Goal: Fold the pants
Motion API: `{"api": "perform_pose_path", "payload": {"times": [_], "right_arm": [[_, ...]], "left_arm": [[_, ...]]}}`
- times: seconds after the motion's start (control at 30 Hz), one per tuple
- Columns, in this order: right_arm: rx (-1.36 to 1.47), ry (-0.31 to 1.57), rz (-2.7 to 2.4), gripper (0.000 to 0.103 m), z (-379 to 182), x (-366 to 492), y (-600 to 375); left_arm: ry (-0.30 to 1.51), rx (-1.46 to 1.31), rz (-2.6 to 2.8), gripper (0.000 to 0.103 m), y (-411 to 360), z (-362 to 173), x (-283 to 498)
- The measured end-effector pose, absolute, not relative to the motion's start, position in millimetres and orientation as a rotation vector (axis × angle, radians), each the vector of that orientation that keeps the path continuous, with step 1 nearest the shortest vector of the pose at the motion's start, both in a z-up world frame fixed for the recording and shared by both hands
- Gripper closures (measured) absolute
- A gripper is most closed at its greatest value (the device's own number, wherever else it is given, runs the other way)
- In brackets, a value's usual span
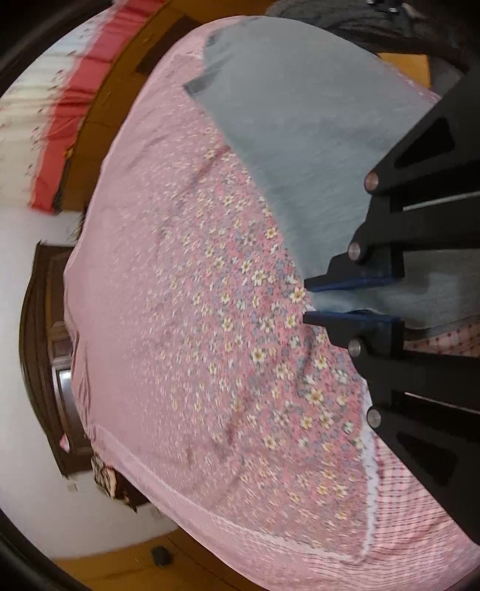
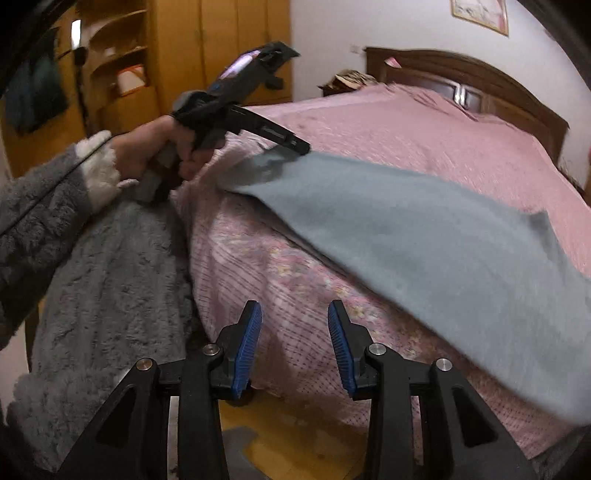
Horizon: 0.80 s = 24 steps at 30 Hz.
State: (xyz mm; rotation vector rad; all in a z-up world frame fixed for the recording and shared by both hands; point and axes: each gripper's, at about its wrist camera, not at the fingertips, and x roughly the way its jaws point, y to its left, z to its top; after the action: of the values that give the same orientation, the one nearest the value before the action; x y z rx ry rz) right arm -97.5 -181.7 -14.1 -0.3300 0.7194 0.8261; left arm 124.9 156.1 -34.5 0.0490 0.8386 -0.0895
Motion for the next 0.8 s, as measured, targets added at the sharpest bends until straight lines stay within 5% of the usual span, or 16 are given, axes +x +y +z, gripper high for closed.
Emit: {"api": "perform_pose_path", "payload": {"times": [0.33, 0.53, 0.67, 0.73, 0.8], "right_arm": [[-0.192, 0.765, 0.735, 0.064, -7, -68, -206], [-0.200, 0.711, 0.634, 0.064, 55, -39, -280], [-0.285, 0.696, 0.580, 0.060, 102, 10, -369], [-0.374, 0.697, 0.556, 0.047, 114, 43, -411], [-0.391, 0.749, 0.507, 0.047, 119, 78, -448]], "left_arm": [[0.864, 0.020, 0.040, 0.100, 173, -39, 128], [0.905, 0.070, 0.072, 0.099, 164, -40, 126], [0.892, 0.190, 0.118, 0.084, 149, -21, 123], [0.865, 0.232, 0.073, 0.058, 132, -1, 128], [0.848, 0.301, -0.060, 0.048, 93, 21, 143]]}}
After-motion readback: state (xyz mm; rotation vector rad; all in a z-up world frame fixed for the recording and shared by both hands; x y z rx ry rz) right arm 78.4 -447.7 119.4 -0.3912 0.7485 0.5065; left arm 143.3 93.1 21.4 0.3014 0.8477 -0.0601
